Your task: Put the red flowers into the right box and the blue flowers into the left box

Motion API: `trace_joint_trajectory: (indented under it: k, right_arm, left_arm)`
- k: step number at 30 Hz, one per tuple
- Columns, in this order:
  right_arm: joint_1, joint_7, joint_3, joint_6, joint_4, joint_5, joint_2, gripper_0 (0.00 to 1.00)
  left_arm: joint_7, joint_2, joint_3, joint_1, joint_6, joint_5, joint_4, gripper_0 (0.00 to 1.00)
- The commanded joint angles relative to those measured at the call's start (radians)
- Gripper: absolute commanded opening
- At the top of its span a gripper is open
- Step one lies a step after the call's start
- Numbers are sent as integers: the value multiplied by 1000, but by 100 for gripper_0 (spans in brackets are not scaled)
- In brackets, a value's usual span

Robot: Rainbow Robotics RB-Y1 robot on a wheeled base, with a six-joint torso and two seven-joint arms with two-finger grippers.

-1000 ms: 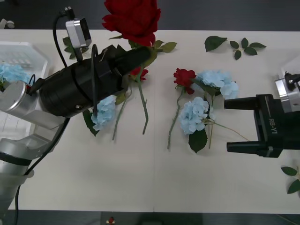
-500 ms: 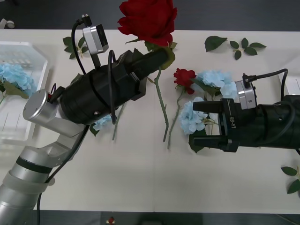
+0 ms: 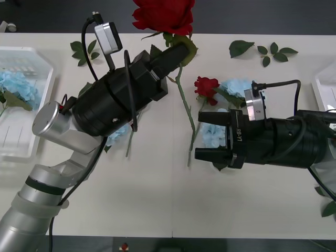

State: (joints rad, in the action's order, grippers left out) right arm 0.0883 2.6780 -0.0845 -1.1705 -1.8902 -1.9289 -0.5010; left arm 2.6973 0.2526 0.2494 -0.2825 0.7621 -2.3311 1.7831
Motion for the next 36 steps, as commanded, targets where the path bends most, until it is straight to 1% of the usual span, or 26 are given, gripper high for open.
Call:
trace_joint_trajectory:
  k: [1,6,13,29,36]
  right_arm:
    - [51,27,-11,32,-10,10,21,100]
    - [94,27,-49,57,40,10,35,100]
    - [139,27,-69,58,99,11,56,100]
    - [163,27,-139,127,103,1,67,100]
    - [169,27,-149,141,103,-1,75,100]
  left_arm:
    - [8,-10,27,9,-32,12,36,0]
    - [8,-7,33,8,-43,16,36,0]
    - [8,-10,37,8,-52,18,36,0]
    - [8,-9,36,9,-56,16,36,0]
    - [8,-9,37,9,-58,16,38,0]
